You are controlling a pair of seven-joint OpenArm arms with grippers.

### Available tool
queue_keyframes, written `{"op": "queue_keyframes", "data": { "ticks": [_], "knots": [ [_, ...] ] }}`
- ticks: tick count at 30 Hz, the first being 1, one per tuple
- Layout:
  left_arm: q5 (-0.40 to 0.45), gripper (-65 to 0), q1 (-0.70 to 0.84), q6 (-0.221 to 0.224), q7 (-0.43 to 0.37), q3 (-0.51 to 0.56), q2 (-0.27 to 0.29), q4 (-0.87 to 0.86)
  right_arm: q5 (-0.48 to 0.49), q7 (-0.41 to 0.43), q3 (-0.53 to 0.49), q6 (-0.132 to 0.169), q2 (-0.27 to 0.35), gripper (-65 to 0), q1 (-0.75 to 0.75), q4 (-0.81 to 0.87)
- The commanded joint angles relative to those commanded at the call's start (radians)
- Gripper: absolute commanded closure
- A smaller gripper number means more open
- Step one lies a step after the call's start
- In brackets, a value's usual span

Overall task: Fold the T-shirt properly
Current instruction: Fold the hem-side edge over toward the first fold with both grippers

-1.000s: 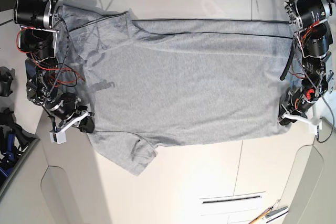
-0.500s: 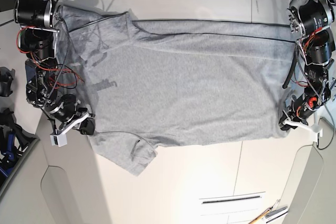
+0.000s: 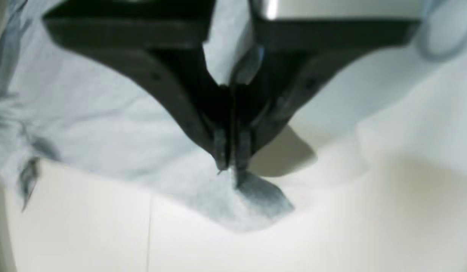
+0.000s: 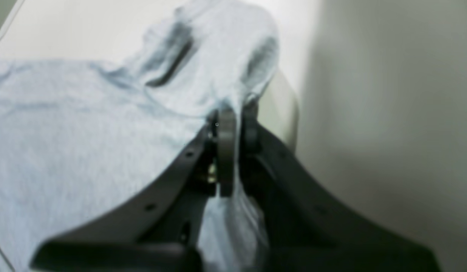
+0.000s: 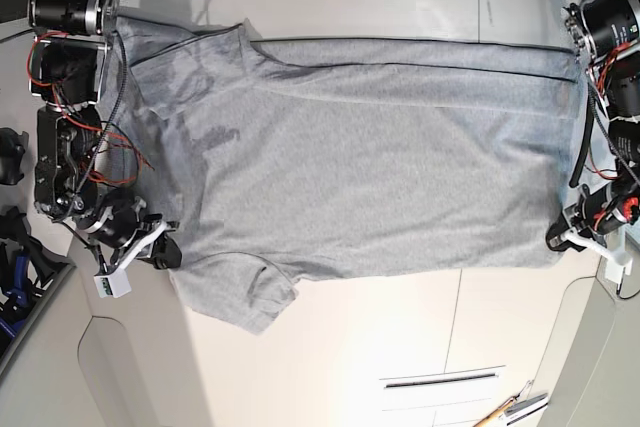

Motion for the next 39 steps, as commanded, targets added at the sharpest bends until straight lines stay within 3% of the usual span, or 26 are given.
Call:
{"op": "queue_keyframes", "data": {
  "ticks": [8,13,20,25,31,32,35,36,39],
  "knots": [
    [-0.046,0.0,0.133,0.0,0.005,0.0,-0.043,0.129,0.103,-0.008,0.003,0.0,0.092,0.0,-0.157,0.187],
    [-0.072,0.0,0.196,0.0,0.074,0.0,-0.058,0.241,0.136,-0.024,0.01,0.0,0.129,0.0,-0.232,0.269],
    [-0.072,0.0,0.312,0.0,0.104,0.0,-0.057,0.385,0.189,-0.028,0.083,0.0,0.13,0.0,-0.328,0.315],
    [-0.072,0.0,0.35,0.0,0.095,0.0,-0.056,0.393,0.218,-0.032,0.149,0.0,0.127,0.0,-0.388,0.315],
    [-0.088,0.0,0.351,0.0,0.083,0.0,-0.051,0.393,0.239,-0.031,0.153,-0.003,0.095,0.0,-0.451,0.315],
    [-0.088,0.0,0.351,0.0,0.084,0.0,-0.048,0.393,0.236,-0.032,0.153,-0.003,0.088,-3.5,-0.454,0.315],
    [-0.087,0.0,0.351,0.0,0.084,0.0,-0.033,0.393,0.228,-0.021,0.153,-0.003,0.077,-24.2,-0.45,0.315],
    [-0.087,0.0,0.351,0.0,0.084,0.0,-0.027,0.393,0.227,-0.008,0.153,-0.004,0.077,-27.4,-0.447,0.315],
    [-0.087,0.0,0.351,0.0,0.084,0.0,-0.019,0.393,0.228,0.034,0.168,-0.006,0.077,-28.1,-0.439,0.315]
  ]
}}
